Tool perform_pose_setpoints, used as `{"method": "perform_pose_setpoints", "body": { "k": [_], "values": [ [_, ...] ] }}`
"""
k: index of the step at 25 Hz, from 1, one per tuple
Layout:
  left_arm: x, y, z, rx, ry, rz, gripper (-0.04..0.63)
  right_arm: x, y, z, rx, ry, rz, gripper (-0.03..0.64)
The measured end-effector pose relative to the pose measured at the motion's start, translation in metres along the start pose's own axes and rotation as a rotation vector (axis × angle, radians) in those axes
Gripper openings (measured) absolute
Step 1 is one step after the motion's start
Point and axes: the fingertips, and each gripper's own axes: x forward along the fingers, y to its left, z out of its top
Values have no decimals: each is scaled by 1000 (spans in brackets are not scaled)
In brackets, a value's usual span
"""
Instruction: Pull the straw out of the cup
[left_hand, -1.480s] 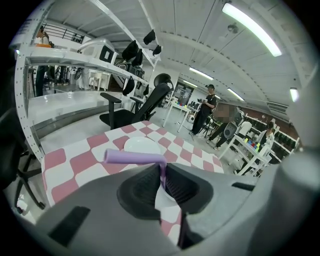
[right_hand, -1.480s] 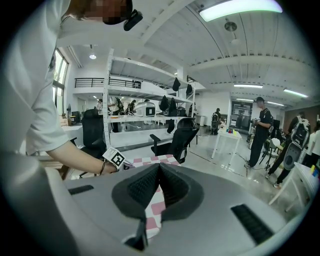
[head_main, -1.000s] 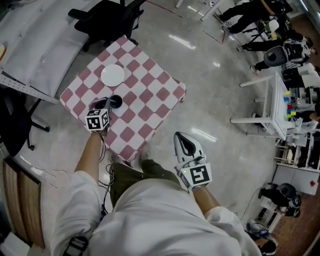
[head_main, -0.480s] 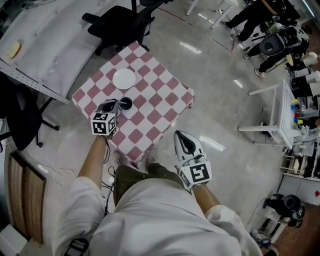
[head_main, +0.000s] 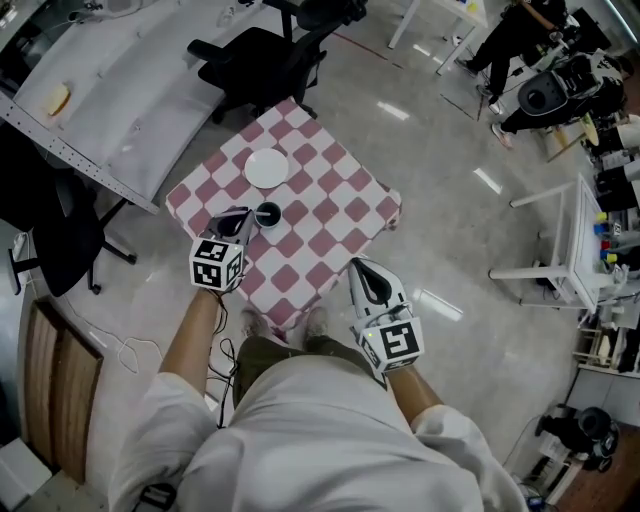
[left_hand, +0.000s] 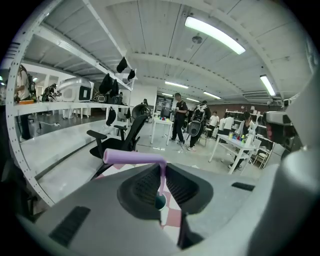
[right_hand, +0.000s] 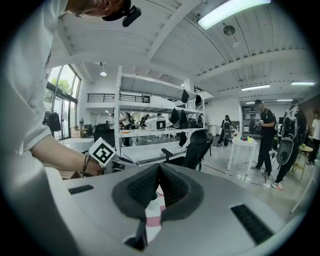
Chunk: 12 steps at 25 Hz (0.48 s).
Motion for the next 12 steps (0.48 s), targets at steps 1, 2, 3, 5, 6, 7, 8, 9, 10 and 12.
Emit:
{"method": "perform_pose_setpoints", "body": {
  "k": [1, 2, 3, 5, 6, 7, 8, 9, 10, 12],
  "values": [
    [-6, -3, 6, 11, -8, -3, 35, 2, 1, 2, -2, -6, 5, 3],
    [-12, -6, 11, 21, -17, -4, 35, 3, 1, 4, -4, -12, 9, 3],
    [-18, -9, 17, 31, -25, -6, 35, 5, 2, 5, -5, -17, 14, 3],
    [-30, -16, 27, 54, -40, -9, 35, 8, 3, 8, -9, -27, 22, 3],
    [-36, -19, 31, 66, -45, -10, 35, 9, 4, 9, -10, -31, 26, 3],
    [-41, -21, 36, 79, -49, -11, 35, 11, 4, 10, -10, -35, 30, 3],
    [-46, -24, 40, 90, -53, -11, 35, 12, 5, 12, -10, -39, 33, 3],
    [-52, -27, 43, 98, -57, -12, 35, 13, 6, 13, -11, -42, 37, 3],
    [-57, -29, 47, 105, -63, -13, 35, 15, 7, 14, -13, -44, 40, 3],
    [-69, -35, 54, 120, -76, -16, 35, 17, 9, 15, -13, -49, 44, 3]
  ]
}}
